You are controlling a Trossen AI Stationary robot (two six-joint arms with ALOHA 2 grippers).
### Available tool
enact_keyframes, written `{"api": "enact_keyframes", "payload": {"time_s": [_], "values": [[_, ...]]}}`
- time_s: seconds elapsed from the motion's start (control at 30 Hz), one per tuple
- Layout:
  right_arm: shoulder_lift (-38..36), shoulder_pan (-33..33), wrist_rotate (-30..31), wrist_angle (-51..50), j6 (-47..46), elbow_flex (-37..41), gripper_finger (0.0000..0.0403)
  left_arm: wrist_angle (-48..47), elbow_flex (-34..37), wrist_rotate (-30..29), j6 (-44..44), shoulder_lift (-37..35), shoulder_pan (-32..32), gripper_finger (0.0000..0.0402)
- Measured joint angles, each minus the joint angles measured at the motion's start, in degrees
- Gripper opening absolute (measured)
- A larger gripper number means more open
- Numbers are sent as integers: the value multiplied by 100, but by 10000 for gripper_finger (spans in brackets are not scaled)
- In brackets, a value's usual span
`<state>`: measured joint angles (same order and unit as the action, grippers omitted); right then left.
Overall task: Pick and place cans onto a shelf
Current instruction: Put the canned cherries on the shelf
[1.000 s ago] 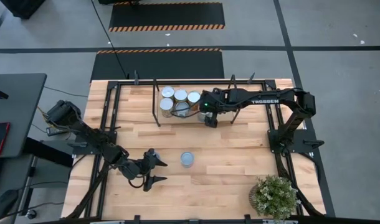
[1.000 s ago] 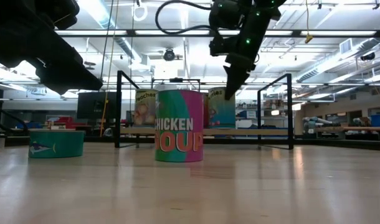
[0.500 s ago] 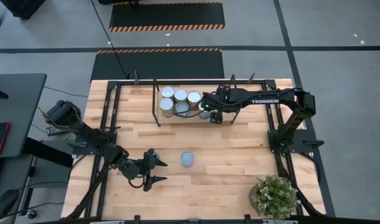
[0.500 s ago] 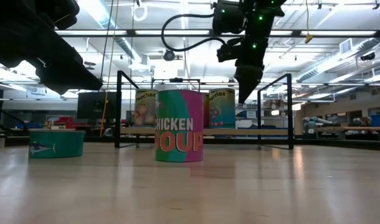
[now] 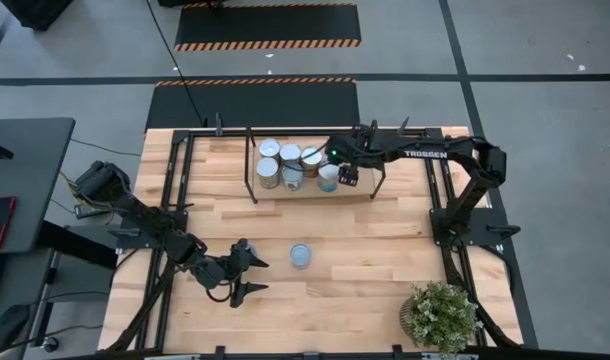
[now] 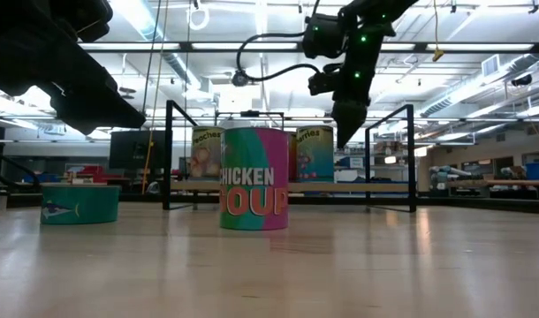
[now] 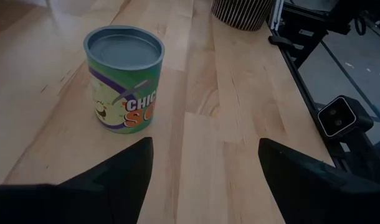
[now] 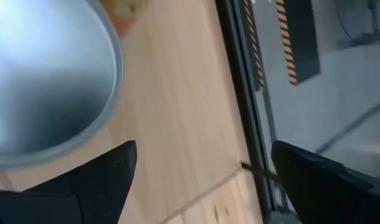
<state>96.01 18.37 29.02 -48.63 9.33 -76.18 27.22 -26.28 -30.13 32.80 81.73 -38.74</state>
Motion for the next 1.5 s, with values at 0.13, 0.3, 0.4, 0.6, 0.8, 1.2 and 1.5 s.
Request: {"api": "enact_keyframes", "payload": {"time_s": [0.13,0.3,0.4,0.6,0.8,1.2,1.5], "values": [[0,146,-457,390,262,0,378,0,-2,0,1,0,0,295],[0,166,-512,584,341,2,378,-2,0,0,-26,0,0,295],[0,162,-555,777,379,2,378,-2,-1,-1,-29,0,0,295],[0,147,-665,1088,310,2,378,-2,-2,-2,-31,0,0,295],[-83,84,-377,53,-252,2,378,-2,-1,0,-16,0,-11,295],[-47,-416,-698,443,-763,124,378,22,-1,-2,0,0,-11,295],[-44,-358,-315,954,-377,144,378,14,-1,-1,2,0,-11,295]]}}
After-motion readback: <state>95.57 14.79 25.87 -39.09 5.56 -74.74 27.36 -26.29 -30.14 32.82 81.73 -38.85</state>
